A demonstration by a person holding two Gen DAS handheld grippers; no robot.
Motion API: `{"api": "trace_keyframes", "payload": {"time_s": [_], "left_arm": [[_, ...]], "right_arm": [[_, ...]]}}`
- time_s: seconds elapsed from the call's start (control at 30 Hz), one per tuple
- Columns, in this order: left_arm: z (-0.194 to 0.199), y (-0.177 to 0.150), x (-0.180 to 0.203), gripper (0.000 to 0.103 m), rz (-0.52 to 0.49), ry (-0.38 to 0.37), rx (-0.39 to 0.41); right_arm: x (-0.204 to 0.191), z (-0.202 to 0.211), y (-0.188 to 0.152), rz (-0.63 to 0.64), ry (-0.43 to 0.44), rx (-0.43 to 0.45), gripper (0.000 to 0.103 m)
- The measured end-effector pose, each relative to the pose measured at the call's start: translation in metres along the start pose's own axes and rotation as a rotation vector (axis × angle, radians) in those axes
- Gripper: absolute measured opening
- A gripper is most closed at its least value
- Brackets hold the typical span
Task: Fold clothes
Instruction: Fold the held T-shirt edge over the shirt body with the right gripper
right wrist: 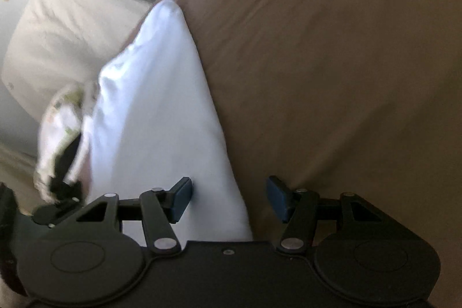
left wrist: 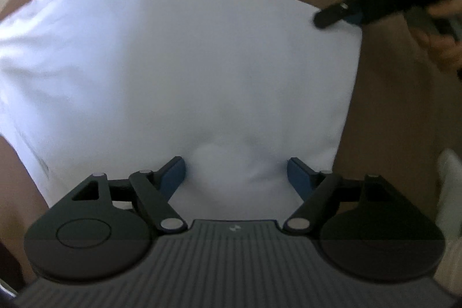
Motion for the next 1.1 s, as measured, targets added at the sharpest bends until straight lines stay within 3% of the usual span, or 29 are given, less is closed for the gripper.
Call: {"api": "trace_keyframes", "payload": {"time_s": [0.1,0.17,0.2,0.23,0.27,0.43,0.57,0.73,0.8,0.97,1.1], "left_arm": [[0.011,-0.003,-0.003,0.078,0.028,-0.027,0.019],[0.017,-0.003,-0.001,0.078,0.025,-0.032,0.04],[0.021,-0.003,0.001,0.078,0.019,-0.032,0.053],[0.023,-0.003,0.004,0.078,0.009,-0.026,0.068],[0.026,-0.001,0.007,0.078,-0.009,-0.017,0.092],[0.044,0.008,0.017,0.078,-0.066,0.006,0.24],[0.058,0.014,0.011,0.083,-0.017,0.016,0.333],[0.054,0.013,-0.007,0.084,0.158,-0.115,0.265],[0.064,0.011,-0.014,0.084,0.218,-0.156,0.286],[0.094,0.007,-0.019,0.085,0.229,-0.306,0.402],[0.076,0.007,-0.011,0.092,0.191,-0.243,0.345]], "right_arm": [[-0.013,-0.01,-0.015,0.022,0.128,-0.081,0.064],[-0.022,-0.018,-0.028,0.08,0.11,-0.086,0.06],[-0.025,-0.02,-0.03,0.099,0.092,-0.059,0.048],[-0.028,-0.021,-0.028,0.095,0.099,-0.04,0.019],[-0.032,-0.021,-0.024,0.074,0.124,-0.025,0.015],[-0.115,0.003,0.012,0.196,0.231,0.088,0.014],[-0.186,0.011,0.026,0.365,0.183,0.12,0.014],[-0.221,-0.002,0.033,0.392,0.075,0.107,0.014],[-0.224,-0.013,0.039,0.386,0.062,0.114,0.014],[-0.216,-0.011,0.056,0.382,0.044,0.129,0.014],[-0.227,-0.006,0.061,0.401,0.063,0.138,0.014]]}}
Point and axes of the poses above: each gripper's, at about its wrist camera, not at the fingertips, and z roughly against the way its jaws point, x to its right, y to its top, the point moved 6 cm from there along -z, roughly the way its jaws point, and after that the axes turned 3 degrees about -x, right-handed, at the moved point
